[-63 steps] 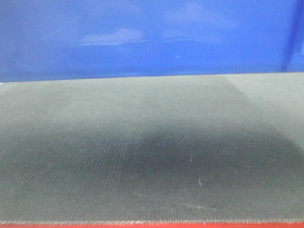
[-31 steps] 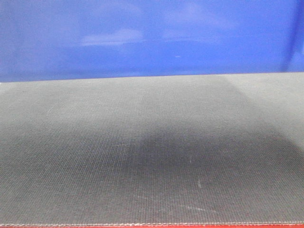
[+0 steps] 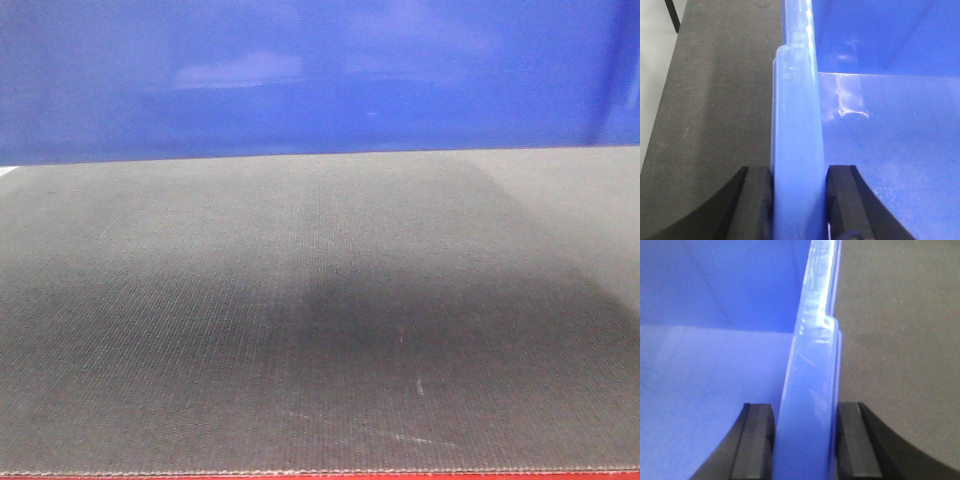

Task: Move blue bin to conveyor side
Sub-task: 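Carry the blue bin with both grippers over the conveyor belt, then lower the blue bin with both grippers onto the dark conveyor belt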

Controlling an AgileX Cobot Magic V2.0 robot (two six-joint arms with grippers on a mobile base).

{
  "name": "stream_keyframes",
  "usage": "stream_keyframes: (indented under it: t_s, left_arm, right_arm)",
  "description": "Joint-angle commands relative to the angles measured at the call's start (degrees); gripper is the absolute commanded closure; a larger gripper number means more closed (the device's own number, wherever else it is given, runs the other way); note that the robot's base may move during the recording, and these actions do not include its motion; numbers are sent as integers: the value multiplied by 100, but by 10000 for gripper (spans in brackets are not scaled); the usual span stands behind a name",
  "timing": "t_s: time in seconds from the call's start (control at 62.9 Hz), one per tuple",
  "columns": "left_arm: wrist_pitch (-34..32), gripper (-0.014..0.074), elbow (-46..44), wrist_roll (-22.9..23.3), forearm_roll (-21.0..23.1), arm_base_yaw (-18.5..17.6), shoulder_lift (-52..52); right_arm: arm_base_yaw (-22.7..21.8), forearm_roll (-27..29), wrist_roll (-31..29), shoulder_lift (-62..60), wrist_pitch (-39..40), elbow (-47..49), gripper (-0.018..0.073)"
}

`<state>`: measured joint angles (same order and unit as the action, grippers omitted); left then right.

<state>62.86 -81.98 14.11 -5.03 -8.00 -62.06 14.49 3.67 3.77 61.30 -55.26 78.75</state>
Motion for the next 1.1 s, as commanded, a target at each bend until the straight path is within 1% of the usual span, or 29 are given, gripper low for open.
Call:
stream_keyframes:
  t_s: [0.0,0.08,0.127,0.318,0.414,0.604,0.779,1.082]
  left_arm:
    - [-685,615,-86,3,-73,-33,-62]
    - [-733,615,-75,3,-73,-33,-213]
    - [-870,615,-4,3,-73,-33,-291]
    - [-1797,615,704,3,-73,-33,-504]
    - [-2270,615,1138,3,-73,-33,-518]
    - [-3013,615,1832,3,-73,-33,-518]
    - [-3285,615,2186,3,-73,-33,-518]
    - [-4056,615,2592,3,-73,-33,-518]
  right_arm:
    - [2,-41,-172,-58,818,-45,640]
    - [2,-41,-172,-44,1364,-388,640]
    - [2,-41,-172,-44,1646,-596,640]
    - [2,-41,-172,4,2711,-1485,640]
    - [2,-41,-172,87,2998,-1688,640]
    - [2,-41,-172,386,3097,-1818,640]
    - [2,-41,-172,701,3119,-1835,640]
    - [2,-30,-172,1021,3000,-1912,640]
